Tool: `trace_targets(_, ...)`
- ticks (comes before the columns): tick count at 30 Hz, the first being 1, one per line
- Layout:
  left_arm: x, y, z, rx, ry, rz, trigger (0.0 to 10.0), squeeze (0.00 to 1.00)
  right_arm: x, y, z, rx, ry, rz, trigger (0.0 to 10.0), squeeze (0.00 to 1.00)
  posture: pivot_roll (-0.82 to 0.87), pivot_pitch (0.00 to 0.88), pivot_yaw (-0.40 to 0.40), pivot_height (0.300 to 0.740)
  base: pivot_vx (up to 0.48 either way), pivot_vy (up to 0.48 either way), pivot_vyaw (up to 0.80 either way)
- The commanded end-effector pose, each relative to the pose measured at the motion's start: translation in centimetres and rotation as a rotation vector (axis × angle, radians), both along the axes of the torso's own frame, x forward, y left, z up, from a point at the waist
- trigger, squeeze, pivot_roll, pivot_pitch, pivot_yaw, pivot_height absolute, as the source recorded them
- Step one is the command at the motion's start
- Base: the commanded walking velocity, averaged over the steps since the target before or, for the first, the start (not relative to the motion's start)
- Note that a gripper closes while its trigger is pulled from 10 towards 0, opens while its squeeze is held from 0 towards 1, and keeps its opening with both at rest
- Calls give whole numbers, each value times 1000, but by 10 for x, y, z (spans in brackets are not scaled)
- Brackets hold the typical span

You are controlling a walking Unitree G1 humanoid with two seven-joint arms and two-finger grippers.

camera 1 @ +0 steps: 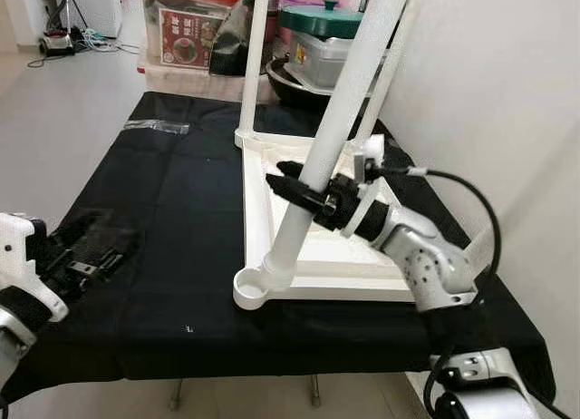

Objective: Building children table

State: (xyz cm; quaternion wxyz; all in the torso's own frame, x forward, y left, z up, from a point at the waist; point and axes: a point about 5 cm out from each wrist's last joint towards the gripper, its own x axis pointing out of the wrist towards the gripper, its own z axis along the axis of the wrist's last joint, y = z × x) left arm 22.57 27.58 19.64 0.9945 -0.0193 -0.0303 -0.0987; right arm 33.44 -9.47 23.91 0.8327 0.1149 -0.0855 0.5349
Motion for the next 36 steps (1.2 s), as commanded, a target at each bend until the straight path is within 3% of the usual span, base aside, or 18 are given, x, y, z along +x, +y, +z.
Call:
trace_targets(1, 0, 3, -10, -11, 28, 82, 10000, 0, -2, 6, -3, -10, -22, -15, 0, 0, 182, 0, -175, 740, 0, 0, 0)
trace_targets(3, 0, 1, -11, -20, 32, 86, 10000, 0, -1, 8, -4, -12, -21, -20, 0, 0, 182, 0, -175, 740, 0, 0, 0)
trace_targets(7, 0, -15, -15, -52, 32, 54, 10000, 0, 2, 16, -10, -21, -29, -87, 0, 0, 183, 0, -170, 740, 0, 0, 0)
trace_targets(8, 2, -27, -17, -76, 28, 41, 10000, 0, 3, 19, -13, -21, -28, -127, 0, 0, 182, 0, -170, 740, 0, 0, 0)
trace_targets(12, 4, -33, -19, -83, 27, 31, 10000, 0, 3, 20, -15, -25, -29, -142, 0, 0, 182, 0, -170, 740, 0, 0, 0)
trace_targets(15, 8, -50, -22, -115, 26, -1, 10000, 0, 0, 24, -24, -57, -41, -182, 0, 0, 173, 0, -167, 740, 0, 0, 0)
trace_targets(24, 10, -57, -23, -122, 27, 4, 10000, 0, -5, 29, -30, -66, -40, -176, 0, 0, 172, 0, -168, 740, 0, 0, 0)
trace_targets(36, 7, -57, -23, -126, 21, 37, 10000, 0, -19, 58, -29, -146, -163, -44, 0, 0, 188, 0, -189, 740, 0, 0, 0)
